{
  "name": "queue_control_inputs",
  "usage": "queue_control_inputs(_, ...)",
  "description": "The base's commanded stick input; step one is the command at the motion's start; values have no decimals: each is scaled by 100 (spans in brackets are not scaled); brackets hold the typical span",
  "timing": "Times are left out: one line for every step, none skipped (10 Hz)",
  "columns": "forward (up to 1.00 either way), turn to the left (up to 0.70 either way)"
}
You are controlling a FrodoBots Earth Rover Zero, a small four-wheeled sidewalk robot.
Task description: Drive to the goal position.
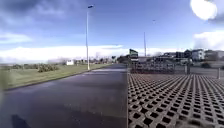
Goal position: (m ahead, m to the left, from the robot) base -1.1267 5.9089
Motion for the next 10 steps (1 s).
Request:
queue_control_inputs(0,0)
queue_control_inputs(0,0)
queue_control_inputs(0,0)
queue_control_inputs(0,0)
queue_control_inputs(0,20)
queue_control_inputs(0,55)
queue_control_inputs(0,70)
queue_control_inputs(0,70)
queue_control_inputs(0,70)
queue_control_inputs(0,70)
